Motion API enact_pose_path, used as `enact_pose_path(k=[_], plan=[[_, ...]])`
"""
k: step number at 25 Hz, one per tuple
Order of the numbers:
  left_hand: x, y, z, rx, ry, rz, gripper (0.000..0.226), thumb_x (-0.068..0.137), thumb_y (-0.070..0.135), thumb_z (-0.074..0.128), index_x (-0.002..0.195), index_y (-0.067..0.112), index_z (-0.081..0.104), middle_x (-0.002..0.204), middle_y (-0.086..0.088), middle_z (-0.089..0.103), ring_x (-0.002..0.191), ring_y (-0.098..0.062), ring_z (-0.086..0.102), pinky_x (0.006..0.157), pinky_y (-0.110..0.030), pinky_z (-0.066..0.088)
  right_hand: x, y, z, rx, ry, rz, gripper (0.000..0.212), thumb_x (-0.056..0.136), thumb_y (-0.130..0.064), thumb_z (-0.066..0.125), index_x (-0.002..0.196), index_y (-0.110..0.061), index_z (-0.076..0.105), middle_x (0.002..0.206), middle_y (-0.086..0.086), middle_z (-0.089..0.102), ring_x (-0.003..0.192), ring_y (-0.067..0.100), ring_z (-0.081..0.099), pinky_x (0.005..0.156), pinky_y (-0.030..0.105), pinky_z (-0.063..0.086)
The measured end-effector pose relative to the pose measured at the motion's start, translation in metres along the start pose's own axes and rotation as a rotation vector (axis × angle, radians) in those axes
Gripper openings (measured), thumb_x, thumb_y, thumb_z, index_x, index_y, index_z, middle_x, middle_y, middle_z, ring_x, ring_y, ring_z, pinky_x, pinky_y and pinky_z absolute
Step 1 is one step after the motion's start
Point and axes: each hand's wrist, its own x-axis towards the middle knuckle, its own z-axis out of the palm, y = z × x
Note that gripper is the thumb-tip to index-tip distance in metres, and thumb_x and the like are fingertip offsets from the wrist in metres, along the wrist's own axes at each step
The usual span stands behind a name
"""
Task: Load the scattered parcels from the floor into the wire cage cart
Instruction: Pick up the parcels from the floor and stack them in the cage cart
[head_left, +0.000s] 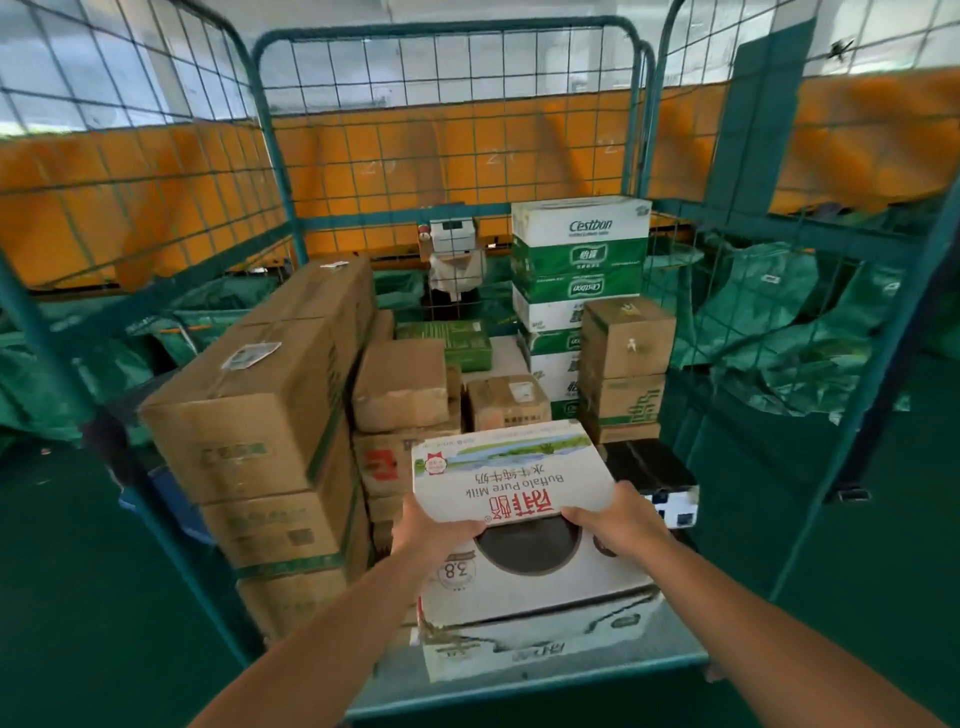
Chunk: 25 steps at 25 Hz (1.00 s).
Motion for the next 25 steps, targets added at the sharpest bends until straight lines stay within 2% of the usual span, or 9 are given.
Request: enact_pose_path(k=[3, 7, 10, 13, 15, 18, 22, 23, 25], plan=[[0.027, 0.032, 0.037, -0.008, 0.021, -0.031, 0.078, 0.071, 0.029, 0.083, 0.137, 0.025, 0.041, 0.133, -0.003, 0.052, 0.129, -0.025, 0.043, 0.100, -0.036, 0.042, 0.059, -0.001, -0.028, -0.014, -0.018, -0.025, 0.068, 0.073, -0.052, 0.077, 0.122, -0.013, 0.050, 0.116, 0.007, 0.065, 0.105, 0.027, 0.061, 0.073, 0.029, 0.044], [0.081, 0.052, 0.068, -0.031, -0.032, -0.027, 0.076, 0.067, 0.019, 0.086, 0.130, 0.024, 0.045, 0.129, -0.004, 0.057, 0.120, -0.024, 0.053, 0.100, -0.038, 0.047, 0.129, -0.006, -0.031, -0.065, -0.029, 0.005, 0.080, 0.069, -0.059, 0.076, 0.126, -0.010, 0.048, 0.109, 0.007, 0.065, 0.092, 0.024, 0.063, 0.064, 0.030, 0.046], [0.131, 0.065, 0.086, -0.033, -0.114, 0.008, 0.063, 0.069, 0.019, 0.085, 0.119, 0.027, 0.046, 0.126, 0.000, 0.059, 0.116, -0.022, 0.056, 0.097, -0.037, 0.049, 0.186, -0.014, -0.029, -0.103, -0.016, 0.038, 0.083, 0.068, -0.064, 0.073, 0.128, -0.011, 0.050, 0.118, 0.009, 0.060, 0.101, 0.027, 0.061, 0.074, 0.033, 0.051], [0.184, 0.081, 0.101, -0.043, -0.161, -0.009, 0.071, 0.072, 0.023, 0.083, 0.128, 0.024, 0.040, 0.126, 0.002, 0.056, 0.117, -0.022, 0.053, 0.090, -0.035, 0.046, 0.237, -0.033, -0.032, -0.152, -0.007, 0.042, 0.073, 0.075, -0.061, 0.070, 0.128, -0.013, 0.054, 0.121, 0.008, 0.061, 0.104, 0.027, 0.061, 0.078, 0.032, 0.051], [0.214, 0.096, 0.111, -0.075, -0.179, 0.018, 0.075, 0.073, 0.023, 0.083, 0.133, 0.022, 0.039, 0.128, 0.003, 0.055, 0.115, -0.019, 0.053, 0.091, -0.034, 0.045, 0.267, -0.043, -0.035, -0.105, -0.009, 0.016, 0.062, 0.080, -0.053, 0.069, 0.129, -0.018, 0.054, 0.123, 0.007, 0.062, 0.107, 0.028, 0.060, 0.083, 0.033, 0.051], [0.260, 0.119, 0.122, -0.057, -0.146, 0.046, 0.072, 0.072, 0.025, 0.083, 0.130, 0.022, 0.039, 0.121, 0.007, 0.054, 0.106, -0.014, 0.053, 0.089, -0.028, 0.044, 0.312, -0.061, -0.043, -0.036, 0.008, -0.080, 0.058, 0.082, -0.044, 0.069, 0.131, -0.022, 0.049, 0.127, 0.004, 0.058, 0.114, 0.030, 0.056, 0.090, 0.038, 0.048], [0.336, 0.147, 0.137, 0.054, -0.058, 0.050, 0.087, 0.042, 0.055, 0.080, 0.118, 0.033, 0.043, 0.124, 0.000, 0.053, 0.111, -0.020, 0.055, 0.098, -0.043, 0.049, 0.385, -0.092, -0.051, -0.093, -0.035, -0.148, 0.062, 0.086, -0.050, 0.059, 0.140, -0.026, 0.038, 0.133, 0.007, 0.052, 0.117, 0.029, 0.053, 0.094, 0.040, 0.046], [0.350, 0.154, 0.141, 0.057, -0.052, 0.039, 0.083, 0.043, 0.053, 0.080, 0.116, 0.034, 0.044, 0.123, 0.001, 0.053, 0.111, -0.020, 0.055, 0.097, -0.044, 0.050, 0.405, -0.097, -0.049, -0.100, -0.055, -0.150, 0.062, 0.086, -0.051, 0.057, 0.140, -0.027, 0.037, 0.134, 0.007, 0.050, 0.117, 0.029, 0.053, 0.096, 0.040, 0.045], [0.364, 0.175, 0.143, 0.044, -0.015, 0.050, 0.067, 0.060, 0.033, 0.085, 0.113, 0.030, 0.044, 0.120, 0.003, 0.056, 0.106, -0.016, 0.058, 0.090, -0.038, 0.054, 0.436, -0.111, -0.043, -0.100, -0.074, -0.143, 0.062, 0.088, -0.049, 0.056, 0.143, -0.028, 0.035, 0.138, 0.009, 0.045, 0.121, 0.029, 0.050, 0.098, 0.038, 0.044]])
